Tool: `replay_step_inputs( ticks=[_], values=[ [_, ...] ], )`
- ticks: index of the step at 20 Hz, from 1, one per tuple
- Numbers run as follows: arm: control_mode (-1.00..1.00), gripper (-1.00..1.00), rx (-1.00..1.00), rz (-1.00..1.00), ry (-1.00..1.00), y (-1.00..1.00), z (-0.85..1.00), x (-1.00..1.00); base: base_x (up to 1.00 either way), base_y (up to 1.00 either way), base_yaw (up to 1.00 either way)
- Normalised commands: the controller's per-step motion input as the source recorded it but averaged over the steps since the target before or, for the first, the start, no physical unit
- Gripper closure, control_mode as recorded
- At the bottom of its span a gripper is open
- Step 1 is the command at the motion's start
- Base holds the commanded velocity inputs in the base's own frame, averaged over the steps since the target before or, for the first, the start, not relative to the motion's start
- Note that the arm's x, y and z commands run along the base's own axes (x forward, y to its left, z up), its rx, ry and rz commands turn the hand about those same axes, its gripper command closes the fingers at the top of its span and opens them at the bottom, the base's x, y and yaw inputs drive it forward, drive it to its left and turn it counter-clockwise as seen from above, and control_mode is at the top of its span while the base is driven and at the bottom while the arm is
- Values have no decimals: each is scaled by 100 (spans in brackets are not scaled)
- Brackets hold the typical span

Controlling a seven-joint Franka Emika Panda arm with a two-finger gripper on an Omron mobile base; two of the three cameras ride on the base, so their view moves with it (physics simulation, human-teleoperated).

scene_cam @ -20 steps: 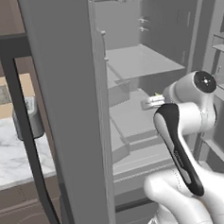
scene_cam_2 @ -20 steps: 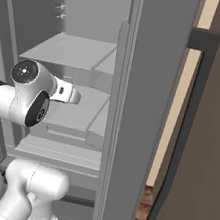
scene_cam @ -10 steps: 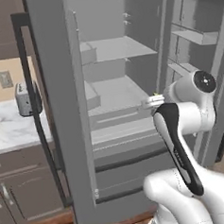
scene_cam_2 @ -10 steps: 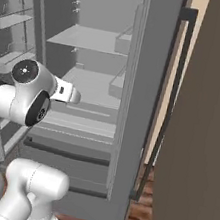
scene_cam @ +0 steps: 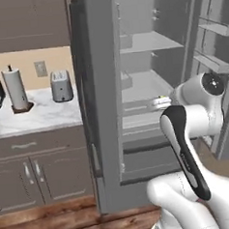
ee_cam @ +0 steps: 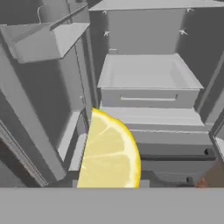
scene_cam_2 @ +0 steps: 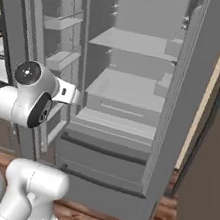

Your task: Grab the garlic and lemon wedge from the fridge, place them in the blender, close the lid, and turn on the blender to create a marinade.

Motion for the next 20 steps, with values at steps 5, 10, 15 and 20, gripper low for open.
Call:
replay_step_inputs(
  ticks=[5,10,15,20],
  values=[
    [100,100,0,0,0,0,0,0,0,65,57],
    [100,100,0,0,0,0,0,0,0,64,71],
    [100,100,0,0,0,0,0,0,7,63,70],
    [100,100,0,0,0,0,0,0,28,61,65]
  ],
)
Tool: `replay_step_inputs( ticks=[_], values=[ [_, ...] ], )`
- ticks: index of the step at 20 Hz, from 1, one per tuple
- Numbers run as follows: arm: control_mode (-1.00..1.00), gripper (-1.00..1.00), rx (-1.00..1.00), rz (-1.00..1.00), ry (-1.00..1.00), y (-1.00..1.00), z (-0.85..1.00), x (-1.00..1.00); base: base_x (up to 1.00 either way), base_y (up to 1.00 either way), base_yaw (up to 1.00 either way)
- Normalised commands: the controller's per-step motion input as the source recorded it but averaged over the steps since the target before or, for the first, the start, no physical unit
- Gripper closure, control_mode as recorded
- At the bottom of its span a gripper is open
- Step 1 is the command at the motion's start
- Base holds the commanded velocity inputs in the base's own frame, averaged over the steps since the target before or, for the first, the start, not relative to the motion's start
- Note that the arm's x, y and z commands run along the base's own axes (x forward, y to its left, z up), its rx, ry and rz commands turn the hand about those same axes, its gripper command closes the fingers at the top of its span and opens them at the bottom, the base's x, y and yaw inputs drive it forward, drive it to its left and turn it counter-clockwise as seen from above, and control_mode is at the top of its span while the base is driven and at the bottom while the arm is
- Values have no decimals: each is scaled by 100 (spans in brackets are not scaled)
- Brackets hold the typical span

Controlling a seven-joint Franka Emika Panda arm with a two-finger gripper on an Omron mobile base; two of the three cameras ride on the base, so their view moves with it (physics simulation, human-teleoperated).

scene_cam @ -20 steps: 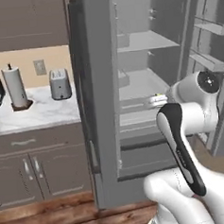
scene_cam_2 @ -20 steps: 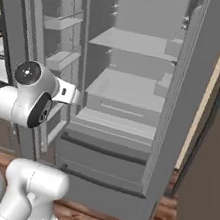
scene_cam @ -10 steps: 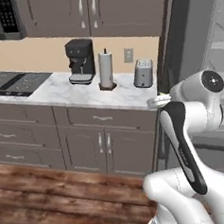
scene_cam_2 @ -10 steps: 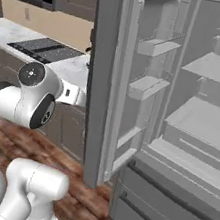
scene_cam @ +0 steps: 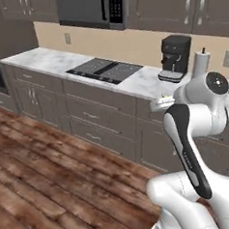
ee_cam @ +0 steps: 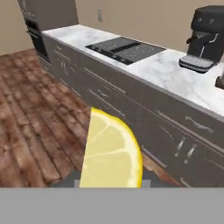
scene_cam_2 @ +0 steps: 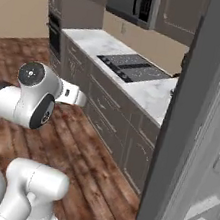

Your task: Grab the garlic and lemon wedge from the fridge, place them in the blender, close the lid, and turn on the blender to create a marinade.

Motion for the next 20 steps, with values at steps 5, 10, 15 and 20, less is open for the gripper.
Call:
replay_step_inputs(
  ticks=[5,10,15,20],
  values=[
    [100,100,0,0,0,0,0,0,32,50,66],
    [100,100,0,0,0,0,0,0,38,40,68],
    [100,100,0,0,0,0,0,0,32,31,69],
    [100,100,0,0,0,0,0,0,18,21,72]
  ],
)
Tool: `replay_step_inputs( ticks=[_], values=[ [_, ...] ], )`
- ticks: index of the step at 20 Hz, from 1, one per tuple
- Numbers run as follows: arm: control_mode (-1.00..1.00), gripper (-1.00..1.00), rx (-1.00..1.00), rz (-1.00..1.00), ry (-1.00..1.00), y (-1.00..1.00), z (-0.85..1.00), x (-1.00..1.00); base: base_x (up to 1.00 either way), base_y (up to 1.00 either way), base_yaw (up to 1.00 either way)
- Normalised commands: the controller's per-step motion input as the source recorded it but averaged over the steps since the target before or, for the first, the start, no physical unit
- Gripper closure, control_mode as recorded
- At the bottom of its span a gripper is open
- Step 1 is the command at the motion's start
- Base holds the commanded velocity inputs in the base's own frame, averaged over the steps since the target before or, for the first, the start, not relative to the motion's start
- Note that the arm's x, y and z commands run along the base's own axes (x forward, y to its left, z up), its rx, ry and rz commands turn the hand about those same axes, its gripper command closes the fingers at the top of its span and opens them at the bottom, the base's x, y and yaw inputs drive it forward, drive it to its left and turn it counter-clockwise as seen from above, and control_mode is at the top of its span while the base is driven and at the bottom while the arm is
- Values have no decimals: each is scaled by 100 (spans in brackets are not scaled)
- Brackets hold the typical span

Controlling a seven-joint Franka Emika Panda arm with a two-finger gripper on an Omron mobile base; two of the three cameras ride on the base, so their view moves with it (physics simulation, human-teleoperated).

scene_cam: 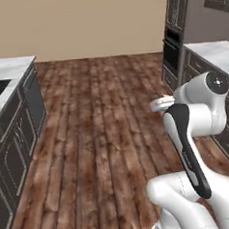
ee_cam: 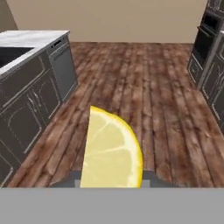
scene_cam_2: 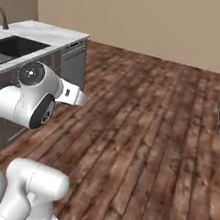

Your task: Grab the garlic and lemon wedge from the fridge, place them in the blender, close the lid, and turn on the blender to create a marinade.

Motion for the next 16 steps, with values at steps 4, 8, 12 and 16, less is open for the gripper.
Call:
replay_step_inputs(
  ticks=[4,8,12,16],
  values=[
    [100,100,0,0,0,0,0,0,24,24,72],
    [100,100,0,0,0,0,0,0,31,33,70],
    [100,100,0,0,0,0,0,0,47,39,64],
    [100,100,0,0,0,0,0,0,83,15,53]
  ],
)
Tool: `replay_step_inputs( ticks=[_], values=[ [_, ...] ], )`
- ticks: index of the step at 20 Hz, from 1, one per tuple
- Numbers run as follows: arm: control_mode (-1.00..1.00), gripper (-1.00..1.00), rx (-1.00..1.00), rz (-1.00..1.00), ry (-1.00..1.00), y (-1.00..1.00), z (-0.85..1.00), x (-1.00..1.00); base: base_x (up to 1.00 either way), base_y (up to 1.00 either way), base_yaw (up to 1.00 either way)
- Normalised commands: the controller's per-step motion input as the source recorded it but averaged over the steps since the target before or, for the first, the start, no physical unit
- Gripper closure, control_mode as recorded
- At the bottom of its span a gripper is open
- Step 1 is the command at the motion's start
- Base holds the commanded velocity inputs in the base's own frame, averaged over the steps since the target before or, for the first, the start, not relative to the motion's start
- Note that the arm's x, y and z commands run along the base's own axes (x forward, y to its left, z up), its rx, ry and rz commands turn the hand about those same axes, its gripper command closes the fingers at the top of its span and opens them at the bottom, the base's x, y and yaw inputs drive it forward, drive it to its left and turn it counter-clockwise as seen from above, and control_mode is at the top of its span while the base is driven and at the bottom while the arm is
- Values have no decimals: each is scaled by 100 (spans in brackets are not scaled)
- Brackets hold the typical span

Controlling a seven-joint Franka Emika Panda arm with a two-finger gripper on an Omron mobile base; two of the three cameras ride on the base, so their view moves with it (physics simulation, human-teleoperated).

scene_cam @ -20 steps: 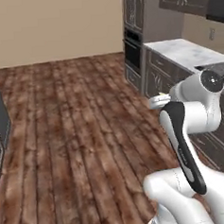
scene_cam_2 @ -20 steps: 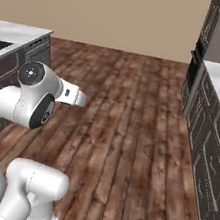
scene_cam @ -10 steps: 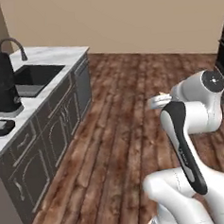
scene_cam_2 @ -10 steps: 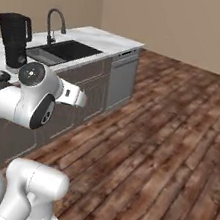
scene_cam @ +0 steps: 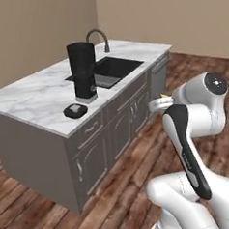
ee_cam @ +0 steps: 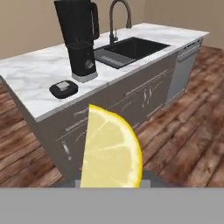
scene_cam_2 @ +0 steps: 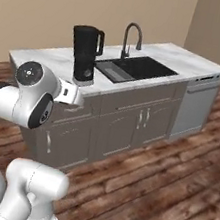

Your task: Grab the garlic and lemon wedge from the fridge, place them in the blender, close the lid, and turn on the blender to create a marinade.

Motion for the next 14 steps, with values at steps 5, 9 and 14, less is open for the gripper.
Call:
replay_step_inputs(
  ticks=[5,9,14],
  values=[
    [100,100,0,0,0,0,0,0,95,-2,38],
    [100,100,0,0,0,0,0,0,99,-11,30],
    [100,100,0,0,0,0,0,0,82,-11,27]
  ],
)
